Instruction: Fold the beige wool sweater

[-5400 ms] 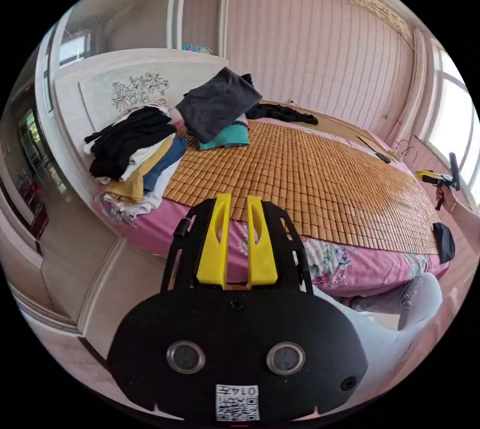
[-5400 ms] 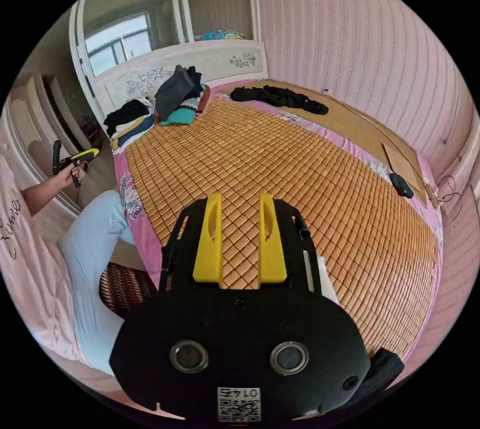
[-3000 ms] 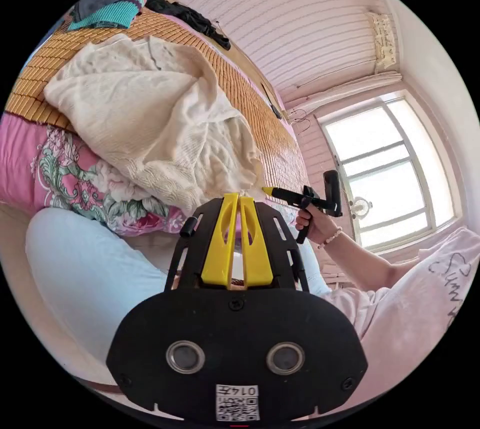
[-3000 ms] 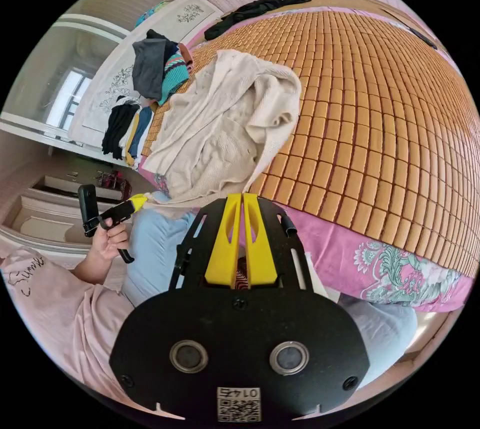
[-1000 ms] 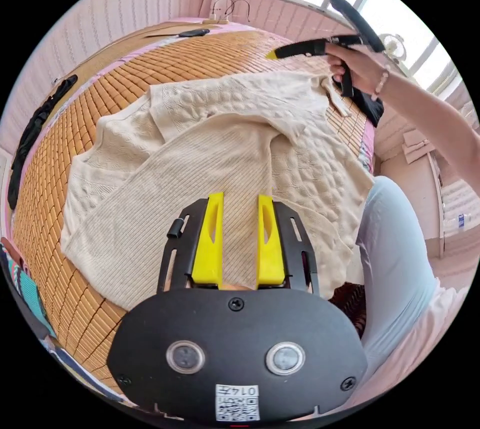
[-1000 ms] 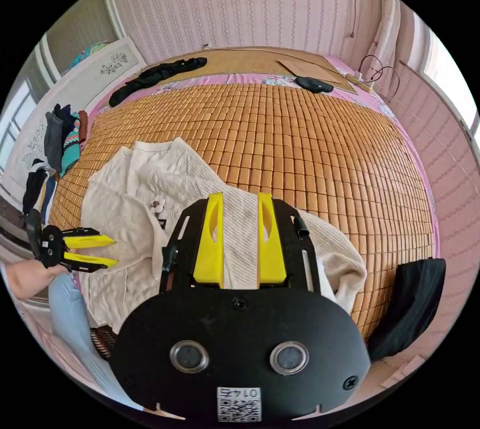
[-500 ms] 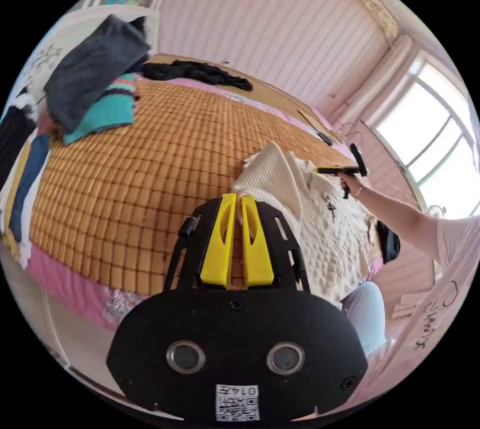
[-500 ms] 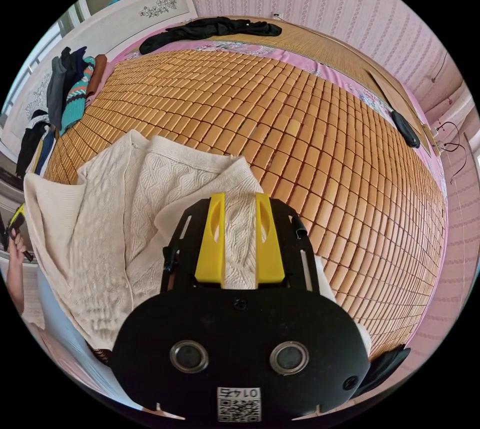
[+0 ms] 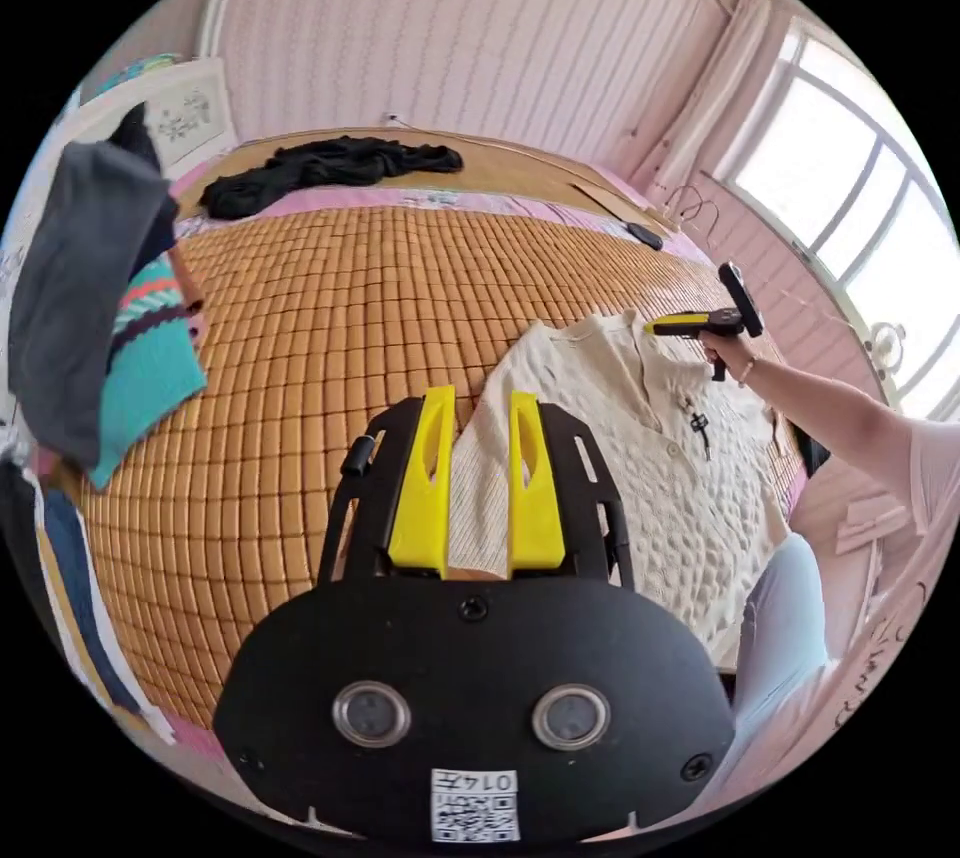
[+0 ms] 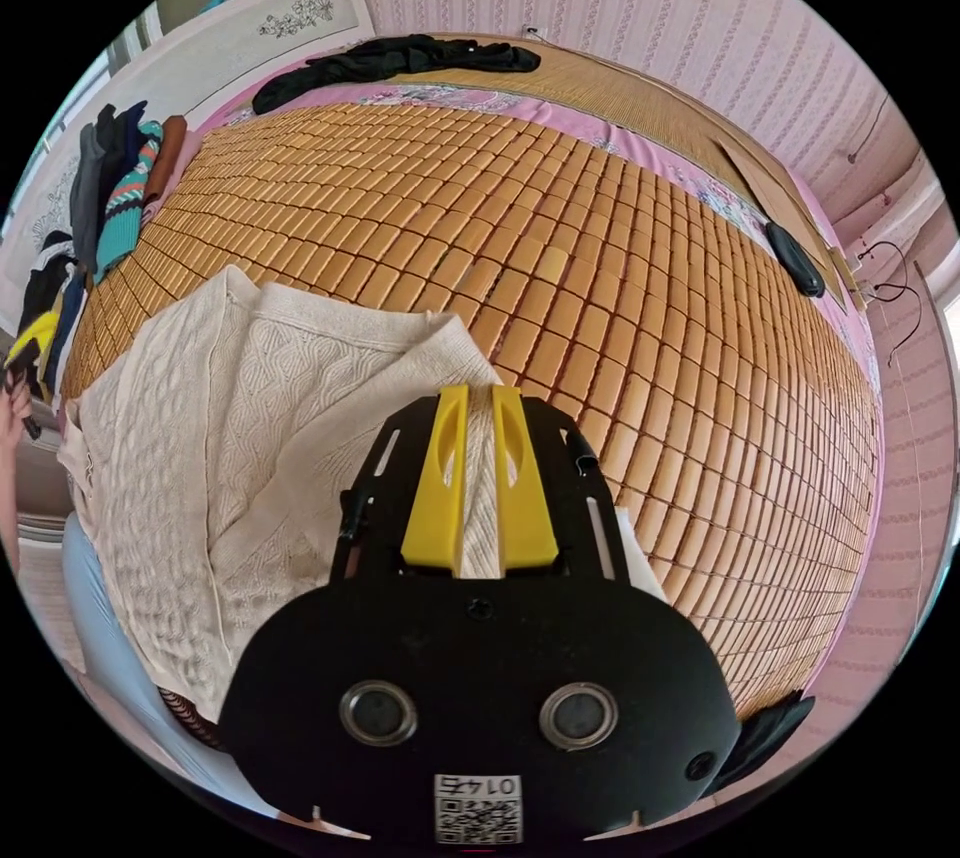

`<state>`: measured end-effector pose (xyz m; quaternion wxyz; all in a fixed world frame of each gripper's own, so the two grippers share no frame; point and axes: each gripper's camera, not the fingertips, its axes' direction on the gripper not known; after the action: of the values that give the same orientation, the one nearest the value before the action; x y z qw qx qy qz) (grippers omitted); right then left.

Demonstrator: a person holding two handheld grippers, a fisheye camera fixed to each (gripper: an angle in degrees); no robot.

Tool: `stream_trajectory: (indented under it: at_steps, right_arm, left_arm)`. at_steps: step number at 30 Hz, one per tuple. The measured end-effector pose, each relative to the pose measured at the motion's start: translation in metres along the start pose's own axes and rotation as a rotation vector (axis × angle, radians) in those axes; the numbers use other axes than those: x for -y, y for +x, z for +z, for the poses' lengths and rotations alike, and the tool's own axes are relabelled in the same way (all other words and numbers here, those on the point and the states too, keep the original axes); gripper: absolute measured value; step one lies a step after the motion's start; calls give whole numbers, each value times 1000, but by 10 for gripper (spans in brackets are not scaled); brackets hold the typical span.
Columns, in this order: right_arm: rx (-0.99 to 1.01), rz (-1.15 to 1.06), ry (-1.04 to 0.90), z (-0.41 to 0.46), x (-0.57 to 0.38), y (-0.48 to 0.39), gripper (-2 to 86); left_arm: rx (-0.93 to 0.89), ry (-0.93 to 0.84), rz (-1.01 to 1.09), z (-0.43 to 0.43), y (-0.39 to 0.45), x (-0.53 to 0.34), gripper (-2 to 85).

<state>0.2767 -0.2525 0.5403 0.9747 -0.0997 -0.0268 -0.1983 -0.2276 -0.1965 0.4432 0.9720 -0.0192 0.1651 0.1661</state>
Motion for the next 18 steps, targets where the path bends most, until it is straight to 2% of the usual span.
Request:
stream_trajectory:
  at_steps: [3,5,7,9,11,14,18]
  right_arm:
    - [-65,-32,29,-4,-2,-4,52]
    - [-64,-68,6,2,-4,-5,52]
    - [-9,-122,-1,3,-5,-5,22]
    - [10,-122,-8,1,-3,-1,7]
    - [-8,-83,45,-8,0,10,0]
    - [24,101,136,-25,9,47,-2]
    - [16,251,132,-34,1,66,-1]
  left_arm:
    - [78,-170,134,74,33,39,107]
    - [53,-279,137,105,43,45,106]
    - [54,-252,174,106,51,50,86]
    - [81,-256,199,111,56,63,15]
    - [137,-212,215,113,59,78,7]
    - [231,-121,165,120,59,106,17]
    - [197,-2,32,94,55,121,55]
